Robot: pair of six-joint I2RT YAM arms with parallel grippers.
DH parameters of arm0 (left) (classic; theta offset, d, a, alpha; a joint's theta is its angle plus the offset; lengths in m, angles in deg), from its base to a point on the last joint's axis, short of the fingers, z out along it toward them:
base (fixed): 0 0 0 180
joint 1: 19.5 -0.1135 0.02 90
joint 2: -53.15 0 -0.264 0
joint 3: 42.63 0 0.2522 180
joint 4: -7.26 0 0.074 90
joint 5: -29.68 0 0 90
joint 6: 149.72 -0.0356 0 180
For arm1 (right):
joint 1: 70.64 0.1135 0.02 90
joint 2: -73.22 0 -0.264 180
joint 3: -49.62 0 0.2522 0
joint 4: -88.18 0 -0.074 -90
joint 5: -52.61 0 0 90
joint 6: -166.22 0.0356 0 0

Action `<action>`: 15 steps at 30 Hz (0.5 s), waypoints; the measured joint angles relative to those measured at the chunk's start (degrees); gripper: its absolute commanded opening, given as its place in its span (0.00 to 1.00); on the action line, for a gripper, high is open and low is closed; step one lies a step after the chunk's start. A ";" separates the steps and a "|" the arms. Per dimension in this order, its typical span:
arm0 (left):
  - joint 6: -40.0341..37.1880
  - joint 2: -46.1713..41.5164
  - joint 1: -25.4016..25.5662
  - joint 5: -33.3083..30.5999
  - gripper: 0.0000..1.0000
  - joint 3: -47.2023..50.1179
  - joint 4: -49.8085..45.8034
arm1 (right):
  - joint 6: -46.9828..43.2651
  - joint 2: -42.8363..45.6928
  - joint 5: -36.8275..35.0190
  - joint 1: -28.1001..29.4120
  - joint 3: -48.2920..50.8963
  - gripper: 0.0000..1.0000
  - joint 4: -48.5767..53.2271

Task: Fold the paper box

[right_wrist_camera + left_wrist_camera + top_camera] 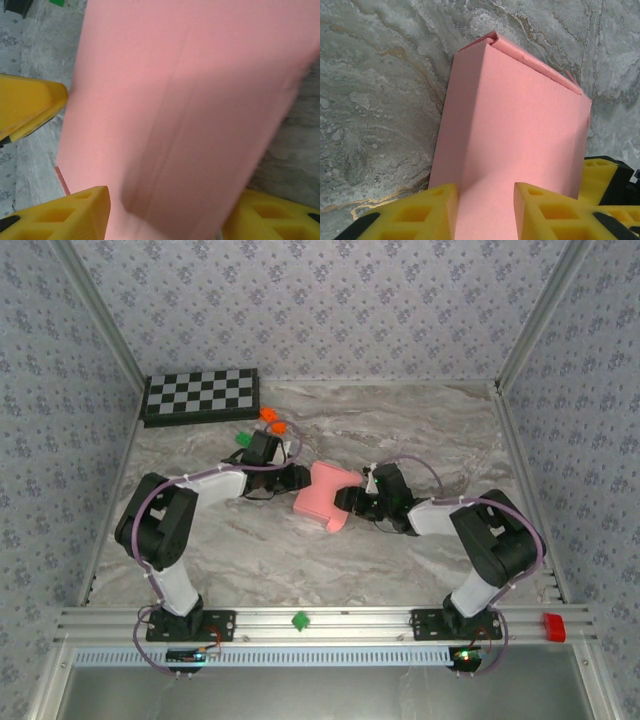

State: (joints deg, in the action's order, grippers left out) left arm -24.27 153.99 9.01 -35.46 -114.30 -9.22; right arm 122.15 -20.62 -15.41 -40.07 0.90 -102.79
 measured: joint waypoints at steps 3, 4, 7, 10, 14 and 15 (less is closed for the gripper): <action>0.04 0.61 0.00 -0.04 0.32 0.00 0.00 | 0.26 -0.61 -0.02 0.24 -0.13 0.58 -0.90; 0.04 0.83 0.00 -0.07 0.32 0.00 -0.02 | 0.37 -0.79 -0.02 0.24 -0.13 0.57 -1.20; 0.04 1.09 0.00 -0.24 0.32 0.00 -0.02 | 0.74 -0.98 -0.02 0.24 -0.13 0.56 -1.81; 0.04 1.44 0.00 -0.39 0.32 0.00 -0.02 | 0.76 -0.98 -0.09 0.50 -0.13 0.54 -2.21; 0.07 1.73 -0.11 -0.44 0.32 0.02 0.00 | 0.33 -0.68 -0.76 1.18 -0.13 0.53 -2.12; 0.09 1.73 -0.11 -0.46 0.31 0.02 -0.02 | 0.11 -0.37 -1.09 1.33 -0.13 0.53 -2.08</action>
State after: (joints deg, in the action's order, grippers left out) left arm -24.19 155.72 8.90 -35.92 -114.28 -9.24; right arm 122.26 -21.00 -16.50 -38.74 0.77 -104.87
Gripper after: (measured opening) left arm 0.319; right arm 0.536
